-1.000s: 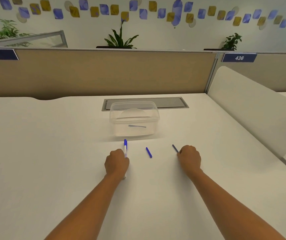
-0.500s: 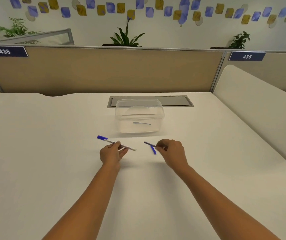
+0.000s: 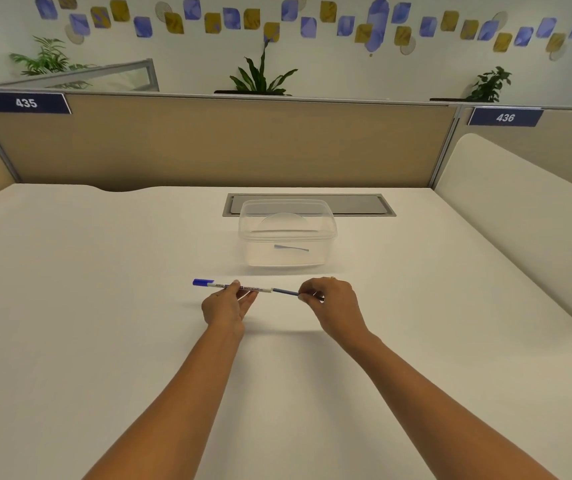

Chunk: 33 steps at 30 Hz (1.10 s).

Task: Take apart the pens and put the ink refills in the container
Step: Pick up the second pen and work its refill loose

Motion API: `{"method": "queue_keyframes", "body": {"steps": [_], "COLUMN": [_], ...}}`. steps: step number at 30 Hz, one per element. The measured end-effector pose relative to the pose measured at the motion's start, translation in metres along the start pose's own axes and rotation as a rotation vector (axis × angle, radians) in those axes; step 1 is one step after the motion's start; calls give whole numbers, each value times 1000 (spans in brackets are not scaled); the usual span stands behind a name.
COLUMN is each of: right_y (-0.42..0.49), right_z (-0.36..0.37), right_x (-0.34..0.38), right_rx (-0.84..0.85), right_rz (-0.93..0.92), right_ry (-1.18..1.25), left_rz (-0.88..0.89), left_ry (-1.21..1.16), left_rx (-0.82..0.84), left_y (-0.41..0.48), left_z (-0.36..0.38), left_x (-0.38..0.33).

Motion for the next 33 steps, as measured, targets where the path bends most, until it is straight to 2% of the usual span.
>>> {"method": "queue_keyframes", "body": {"steps": [9, 22, 25, 29, 33], "right_y": [0, 13, 15, 15, 11], "right_z": [4, 5, 6, 2, 1], "right_x": [1, 14, 19, 15, 10], "right_rx": [2, 12, -27, -68, -139], "right_rz": [-17, -81, -76, 4, 13], "right_ry": [-25, -18, 67, 350, 430], "left_rz": [19, -36, -72, -121, -128], "left_ry": [36, 46, 16, -58, -115], "left_rx": [-33, 26, 57, 39, 49], "left_y": [1, -9, -15, -17, -20], "left_z": [0, 9, 14, 15, 17], "left_x": [-1, 7, 11, 9, 7]}}
Point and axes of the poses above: each hand's wrist, its own y-axis towards the middle knuckle, its own z-axis out of the palm, x = y × z, the point moved 4 cm from there along y, towards the middle knuckle, and after that the axes turned 3 degrees about -y, right-handed, at the moved point
